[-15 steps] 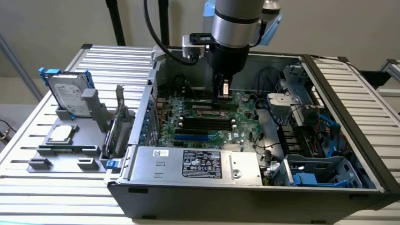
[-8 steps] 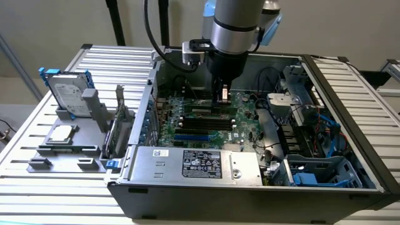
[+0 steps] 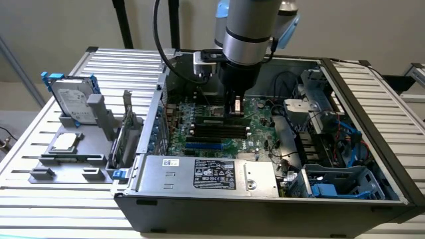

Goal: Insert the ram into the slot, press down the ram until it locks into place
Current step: 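Insert the ram into the slot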

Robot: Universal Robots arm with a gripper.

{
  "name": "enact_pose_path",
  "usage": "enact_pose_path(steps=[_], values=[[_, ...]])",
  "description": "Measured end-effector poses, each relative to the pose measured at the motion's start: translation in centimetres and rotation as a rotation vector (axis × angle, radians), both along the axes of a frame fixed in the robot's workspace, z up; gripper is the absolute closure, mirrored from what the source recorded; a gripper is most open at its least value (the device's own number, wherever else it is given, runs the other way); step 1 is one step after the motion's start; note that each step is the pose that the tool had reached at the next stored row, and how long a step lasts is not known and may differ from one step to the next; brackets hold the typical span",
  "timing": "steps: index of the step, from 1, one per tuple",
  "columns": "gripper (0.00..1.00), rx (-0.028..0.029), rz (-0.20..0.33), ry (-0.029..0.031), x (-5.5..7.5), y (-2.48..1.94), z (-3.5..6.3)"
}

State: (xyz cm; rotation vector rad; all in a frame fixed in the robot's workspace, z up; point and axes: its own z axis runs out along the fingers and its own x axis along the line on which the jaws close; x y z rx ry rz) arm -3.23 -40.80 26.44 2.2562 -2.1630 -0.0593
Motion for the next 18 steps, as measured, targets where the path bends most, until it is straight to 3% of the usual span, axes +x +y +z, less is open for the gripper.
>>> enact_pose_path(steps=[14,18], values=[[0.86,-0.0001,0.005,-0.0045,-0.2,0.05,-2.54],[0.86,0.0001,0.005,-0.0047,-0.2,0.23,-2.78]])
